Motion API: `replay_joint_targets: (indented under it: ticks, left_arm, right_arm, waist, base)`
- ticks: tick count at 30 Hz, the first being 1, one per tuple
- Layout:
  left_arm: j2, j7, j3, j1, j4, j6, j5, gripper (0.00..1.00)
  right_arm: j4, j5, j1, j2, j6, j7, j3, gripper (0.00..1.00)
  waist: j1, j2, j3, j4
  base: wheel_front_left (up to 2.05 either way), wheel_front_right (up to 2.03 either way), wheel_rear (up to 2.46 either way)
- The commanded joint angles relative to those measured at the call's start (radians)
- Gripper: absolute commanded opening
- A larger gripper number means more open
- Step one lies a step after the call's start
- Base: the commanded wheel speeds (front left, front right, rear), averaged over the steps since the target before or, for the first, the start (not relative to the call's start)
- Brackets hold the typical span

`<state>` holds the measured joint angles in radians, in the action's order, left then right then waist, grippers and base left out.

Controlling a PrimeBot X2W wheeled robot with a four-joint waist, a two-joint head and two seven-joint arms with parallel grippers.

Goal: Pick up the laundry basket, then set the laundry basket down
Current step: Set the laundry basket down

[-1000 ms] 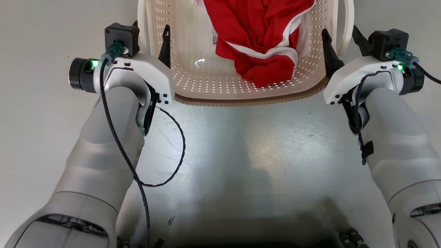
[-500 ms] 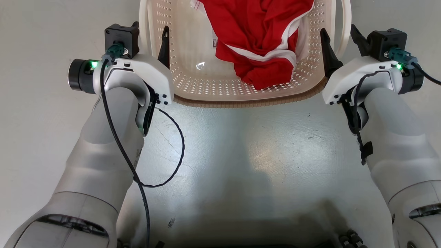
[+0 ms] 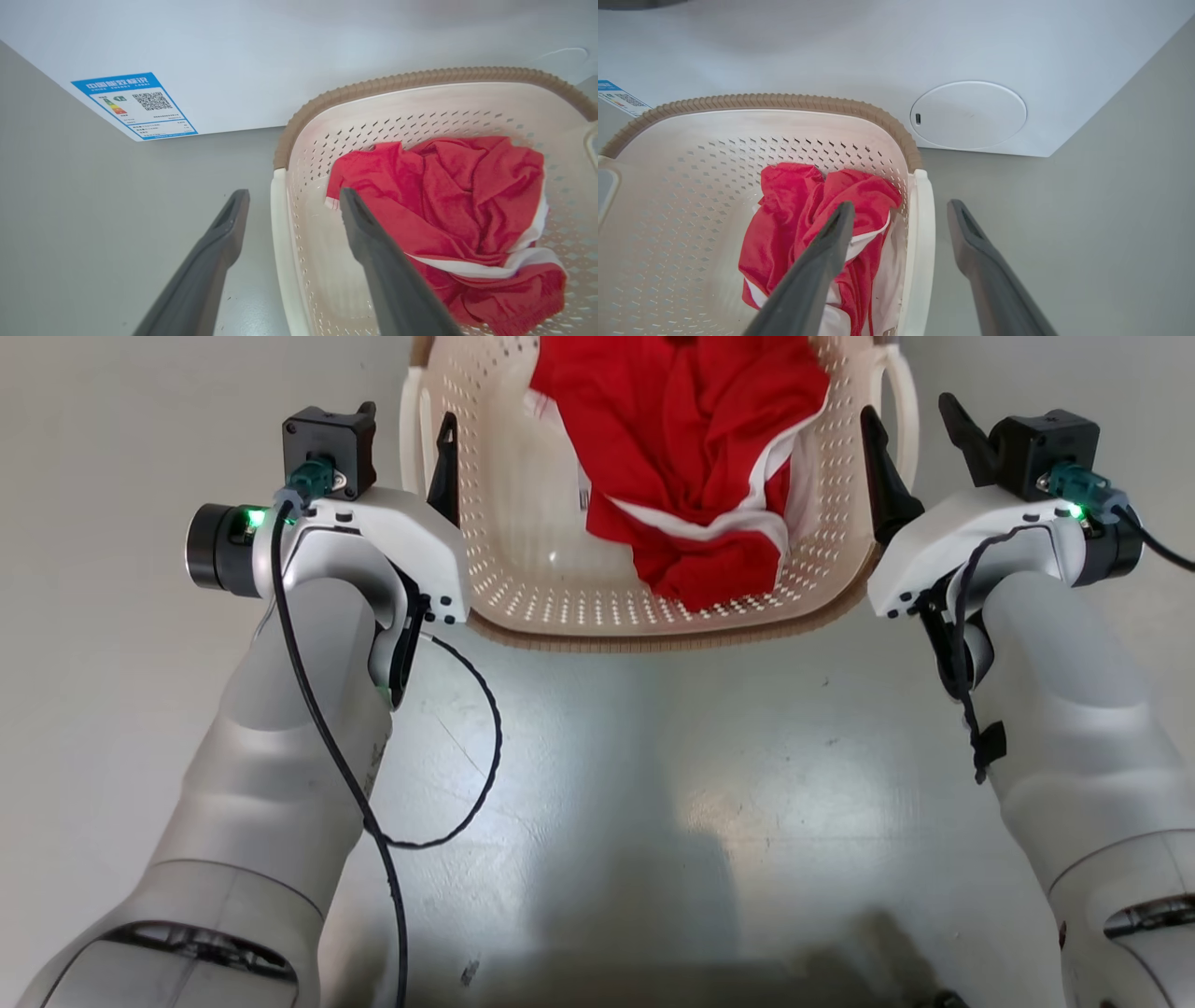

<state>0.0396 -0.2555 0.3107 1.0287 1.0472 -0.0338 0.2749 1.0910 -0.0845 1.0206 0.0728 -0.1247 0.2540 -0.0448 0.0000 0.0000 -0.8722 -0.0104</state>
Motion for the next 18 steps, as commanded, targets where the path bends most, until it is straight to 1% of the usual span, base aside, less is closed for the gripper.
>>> replay_joint_targets:
  ticks: [1, 11, 18]
  left_arm:
    - [0.028, -0.006, -0.021, -0.045, -0.014, 0.002, -0.014, 1.0]
    - [0.024, -0.006, -0.033, -0.116, -0.056, 0.006, -0.026, 1.0]
    - [0.022, -0.006, -0.056, -0.191, -0.078, 0.0, -0.027, 1.0]
  right_arm:
    - [-0.02, -0.012, -0.06, -0.023, -0.006, 0.008, -0.021, 1.0]
    - [-0.044, -0.02, -0.108, -0.023, -0.006, 0.008, -0.021, 1.0]
    - [-0.06, -0.047, -0.177, -0.023, -0.006, 0.008, -0.013, 1.0]
  waist:
    - [0.0, 0.0, 0.034, -0.001]
    - [0.0, 0.0, 0.163, -0.006]
    - [0.0, 0.0, 0.308, -0.006]
  base:
    - [0.0, 0.0, 0.0]
    - [0.0, 0.0, 0.0]
    - [0.0, 0.0, 0.0]
